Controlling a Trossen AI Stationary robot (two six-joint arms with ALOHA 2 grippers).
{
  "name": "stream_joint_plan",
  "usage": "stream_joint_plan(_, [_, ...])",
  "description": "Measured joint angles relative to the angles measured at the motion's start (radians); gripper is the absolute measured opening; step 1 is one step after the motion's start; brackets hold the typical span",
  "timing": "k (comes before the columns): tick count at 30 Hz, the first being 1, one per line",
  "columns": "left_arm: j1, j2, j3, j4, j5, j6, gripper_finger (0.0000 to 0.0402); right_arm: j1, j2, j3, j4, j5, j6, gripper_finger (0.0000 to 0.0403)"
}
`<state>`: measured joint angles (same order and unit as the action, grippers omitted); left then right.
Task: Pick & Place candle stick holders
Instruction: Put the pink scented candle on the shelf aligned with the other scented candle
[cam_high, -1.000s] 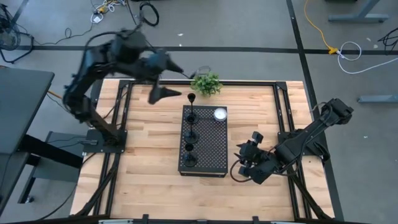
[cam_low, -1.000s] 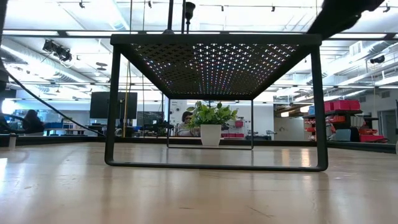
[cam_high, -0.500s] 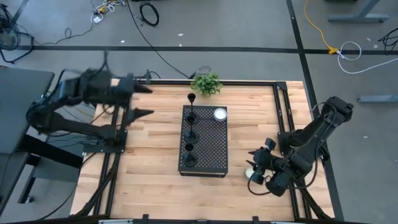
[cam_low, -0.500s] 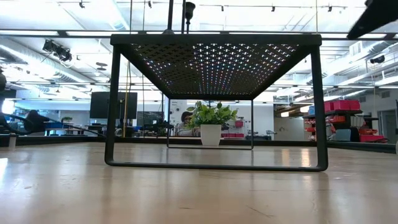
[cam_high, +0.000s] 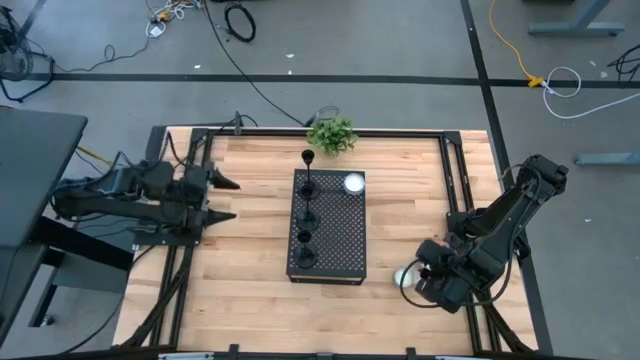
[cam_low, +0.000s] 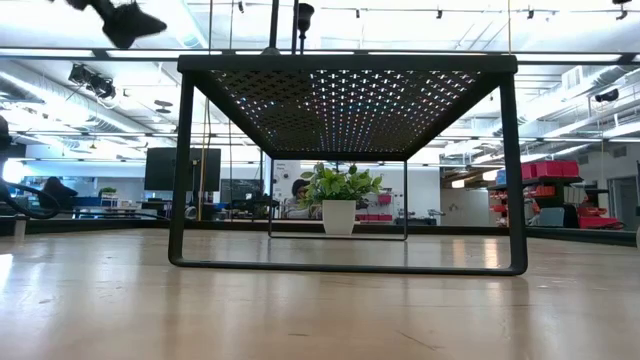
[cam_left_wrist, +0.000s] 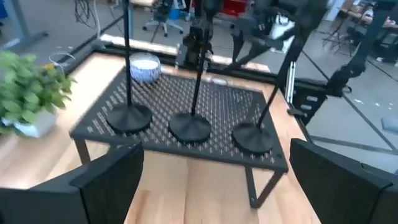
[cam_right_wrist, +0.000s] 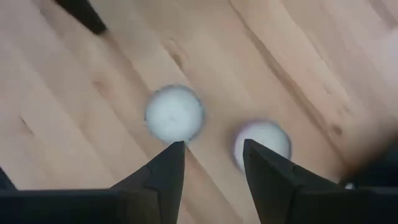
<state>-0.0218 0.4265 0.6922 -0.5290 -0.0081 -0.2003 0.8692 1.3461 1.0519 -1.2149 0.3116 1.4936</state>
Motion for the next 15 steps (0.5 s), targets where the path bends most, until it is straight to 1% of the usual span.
stream_joint_plan(2, [-0.012,-0.018,-0.041,0.021,0.002,-0.002,0.0399,-0.001,0.002,0.000,-0.017,-0.031,0.063,0.0164])
stream_joint_plan(4, [-0.023,-0.034,-0.076,0.053,0.001,-0.004,0.0399,-0.001,0.004,0.000,-0.080,-0.061,0.141,0.0164])
stream_joint_plan(6, [-0.041,-0.043,-0.112,0.101,0.001,-0.015,0.0399,0.000,0.011,-0.001,-0.142,-0.069,0.216,0.0164])
stream_joint_plan(9, [-0.083,-0.060,-0.168,0.154,-0.014,-0.027,0.0399,0.000,0.026,-0.001,-0.193,-0.070,0.264,0.0164])
stream_joint_plan(12, [-0.142,-0.092,-0.225,0.182,-0.098,-0.041,0.0399,0.000,0.033,-0.033,-0.189,-0.068,0.297,0.0164])
stream_joint_plan(15, [-0.212,-0.131,-0.276,0.179,-0.248,-0.069,0.0399,-0.001,0.034,-0.114,-0.181,-0.107,0.343,0.0164])
